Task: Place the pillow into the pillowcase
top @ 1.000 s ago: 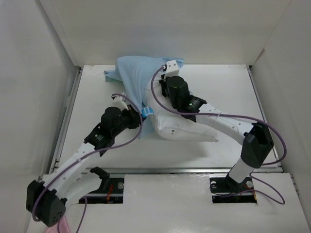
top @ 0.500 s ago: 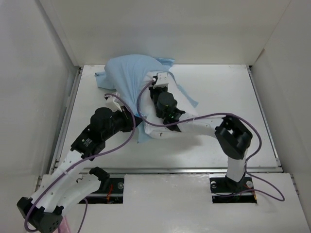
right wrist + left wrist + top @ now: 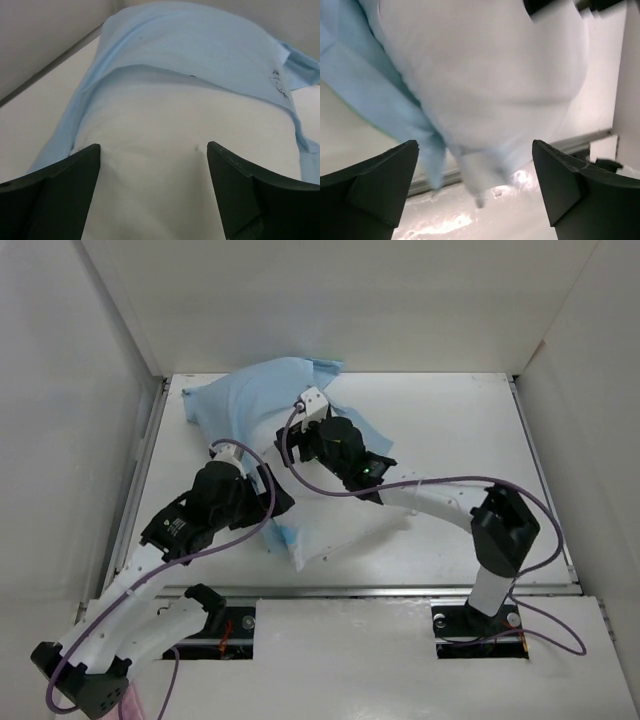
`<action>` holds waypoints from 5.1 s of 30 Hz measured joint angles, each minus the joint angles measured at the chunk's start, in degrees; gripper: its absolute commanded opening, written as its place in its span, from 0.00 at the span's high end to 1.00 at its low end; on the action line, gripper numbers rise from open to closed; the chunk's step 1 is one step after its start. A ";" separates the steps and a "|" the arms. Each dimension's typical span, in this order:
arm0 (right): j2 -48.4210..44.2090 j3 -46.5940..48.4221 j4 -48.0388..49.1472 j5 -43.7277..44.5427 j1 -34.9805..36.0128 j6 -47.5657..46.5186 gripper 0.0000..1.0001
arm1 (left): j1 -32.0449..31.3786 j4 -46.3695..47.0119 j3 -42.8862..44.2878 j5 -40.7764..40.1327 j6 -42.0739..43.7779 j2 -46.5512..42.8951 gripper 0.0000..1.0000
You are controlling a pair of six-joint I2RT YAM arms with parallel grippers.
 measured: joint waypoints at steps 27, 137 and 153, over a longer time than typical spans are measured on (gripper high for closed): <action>-1.92 -9.73 -19.30 -37.40 -18.51 10.51 0.10 | 1.73 3.52 21.99 -11.65 3.13 40.19 0.00; 0.04 16.68 -54.10 17.53 -11.67 5.68 1.00 | 2.67 16.87 30.82 -11.67 14.40 56.72 1.00; 7.39 59.56 -65.57 -22.88 -10.08 -0.94 1.00 | -1.73 21.42 35.41 -4.50 14.78 39.47 1.00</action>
